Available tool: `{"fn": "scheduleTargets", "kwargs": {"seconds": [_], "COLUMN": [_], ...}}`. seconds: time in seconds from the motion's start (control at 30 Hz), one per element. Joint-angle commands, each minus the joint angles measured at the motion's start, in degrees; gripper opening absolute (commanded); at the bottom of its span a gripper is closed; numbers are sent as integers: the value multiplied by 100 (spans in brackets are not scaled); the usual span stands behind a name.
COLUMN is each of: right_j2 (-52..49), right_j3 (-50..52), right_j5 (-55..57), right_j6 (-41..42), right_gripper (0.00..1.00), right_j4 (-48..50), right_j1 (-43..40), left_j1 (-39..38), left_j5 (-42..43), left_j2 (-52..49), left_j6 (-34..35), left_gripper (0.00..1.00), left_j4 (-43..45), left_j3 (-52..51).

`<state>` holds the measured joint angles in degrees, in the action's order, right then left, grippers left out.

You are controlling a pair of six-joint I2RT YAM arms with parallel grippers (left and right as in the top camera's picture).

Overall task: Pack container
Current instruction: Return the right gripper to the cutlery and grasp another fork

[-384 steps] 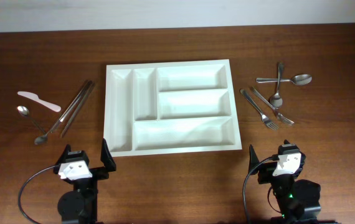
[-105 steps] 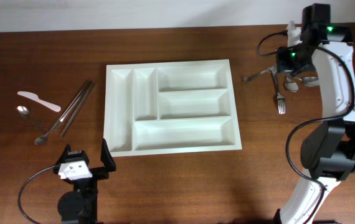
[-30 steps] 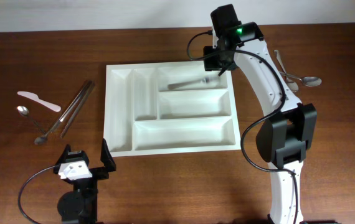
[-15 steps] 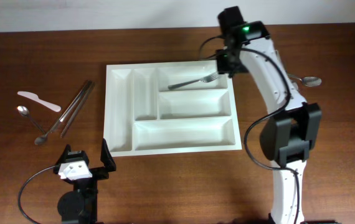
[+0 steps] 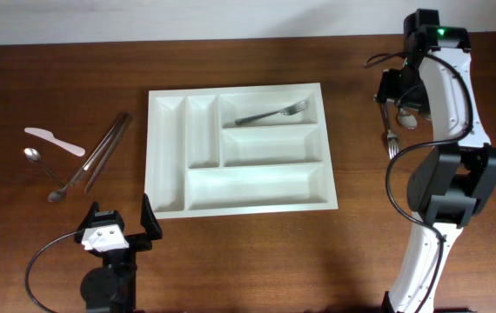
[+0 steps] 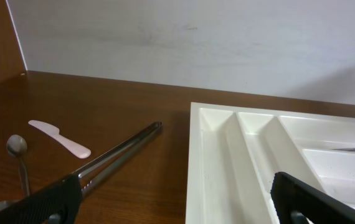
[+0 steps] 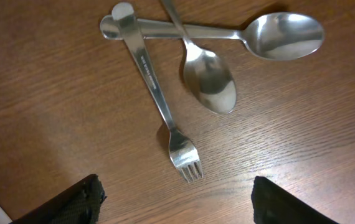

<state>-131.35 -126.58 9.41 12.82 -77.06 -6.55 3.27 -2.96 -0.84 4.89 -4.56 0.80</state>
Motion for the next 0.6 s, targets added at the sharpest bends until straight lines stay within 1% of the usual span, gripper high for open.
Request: {"fn": "scheduleTargets", "kwargs": {"seconds": [0.0,0.3,0.57], "right_j2": [-28,-28,-28], "right_j3": [269,1425,1919], "right_j5": [28,9,-22], "right_j6": [-190,-184,-186], "right_gripper": [79,78,63], "right_j4": [76,719,1104], "right_j1": [48,46,46], "left_j1": [-24,-24,-24], "left_j5": [63,63,63], "left_j2": [55,55,50], "left_j6": [-111,-111,-111], "left_gripper": [99,99,99], "left_j4": [-9,-9,-9], "left_j3": [-28,-26,-28]}}
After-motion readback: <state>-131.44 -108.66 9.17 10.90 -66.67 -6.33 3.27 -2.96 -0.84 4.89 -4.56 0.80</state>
